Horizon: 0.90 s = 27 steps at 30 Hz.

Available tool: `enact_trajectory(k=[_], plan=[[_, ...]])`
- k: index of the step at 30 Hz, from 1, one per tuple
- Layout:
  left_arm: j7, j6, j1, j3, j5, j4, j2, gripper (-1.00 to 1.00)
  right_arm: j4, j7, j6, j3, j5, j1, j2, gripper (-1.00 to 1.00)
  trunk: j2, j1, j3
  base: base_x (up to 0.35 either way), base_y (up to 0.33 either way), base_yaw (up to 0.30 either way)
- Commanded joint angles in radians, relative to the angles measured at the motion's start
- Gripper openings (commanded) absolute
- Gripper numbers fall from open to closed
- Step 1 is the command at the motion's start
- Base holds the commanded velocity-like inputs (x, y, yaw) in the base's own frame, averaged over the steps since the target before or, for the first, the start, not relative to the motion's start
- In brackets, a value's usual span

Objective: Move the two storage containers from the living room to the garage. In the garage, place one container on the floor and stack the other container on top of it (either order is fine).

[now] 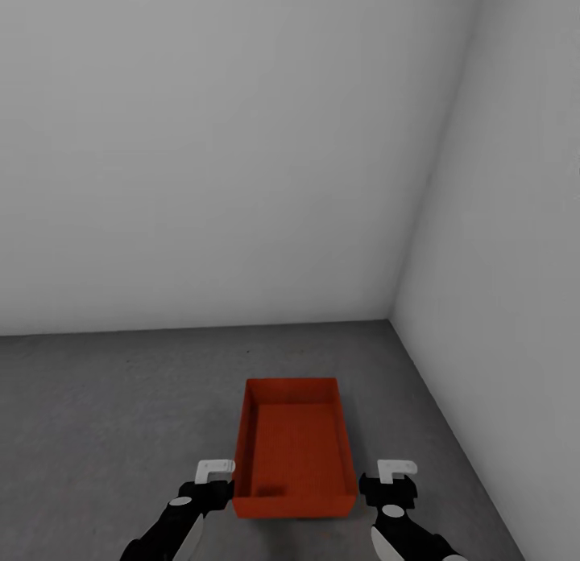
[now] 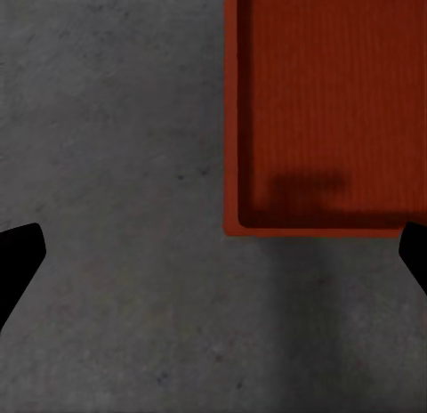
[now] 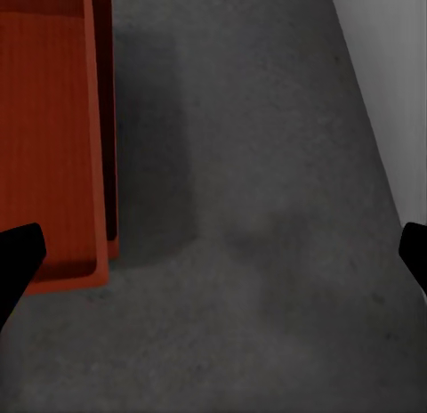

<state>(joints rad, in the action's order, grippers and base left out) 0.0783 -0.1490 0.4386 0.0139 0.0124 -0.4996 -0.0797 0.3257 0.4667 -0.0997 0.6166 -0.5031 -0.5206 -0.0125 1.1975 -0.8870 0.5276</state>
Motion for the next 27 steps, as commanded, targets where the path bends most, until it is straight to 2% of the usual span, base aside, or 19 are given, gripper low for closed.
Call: enact_trajectory(k=[1,18,21,23,27], plan=[[0.004,-0.006,0.0,0.002,0.001,-0.002,0.0,1.0,-0.001,0.004,-0.006,0.008,-0.011,-0.001,0.0,1.0,0.001,0.0,-0.001,0.0,0.0,0.0],[0.006,-0.006,0.0,0.003,0.003,0.014,0.0,1.0,-0.012,0.003,-0.006,0.007,-0.013,-0.001,-0.001,1.0,0.001,0.0,-0.026,0.0,0.0,0.0],[0.005,-0.006,0.0,0.003,0.008,0.044,0.01,1.0,-0.024,0.002,-0.006,0.008,-0.019,0.0,-0.005,1.0,0.001,0.0,-0.029,0.0,0.0,0.0],[0.002,-0.004,0.0,0.002,0.011,0.091,0.027,1.0,-0.074,0.0,-0.007,0.008,-0.022,0.0,-0.011,1.0,0.001,0.0,-0.031,0.0,0.0,0.0],[-0.001,-0.002,0.0,0.002,0.013,0.164,0.036,1.0,-0.15,-0.007,-0.008,0.007,-0.025,0.002,-0.015,1.0,0.001,0.0,-0.035,0.0,0.0,0.0]])
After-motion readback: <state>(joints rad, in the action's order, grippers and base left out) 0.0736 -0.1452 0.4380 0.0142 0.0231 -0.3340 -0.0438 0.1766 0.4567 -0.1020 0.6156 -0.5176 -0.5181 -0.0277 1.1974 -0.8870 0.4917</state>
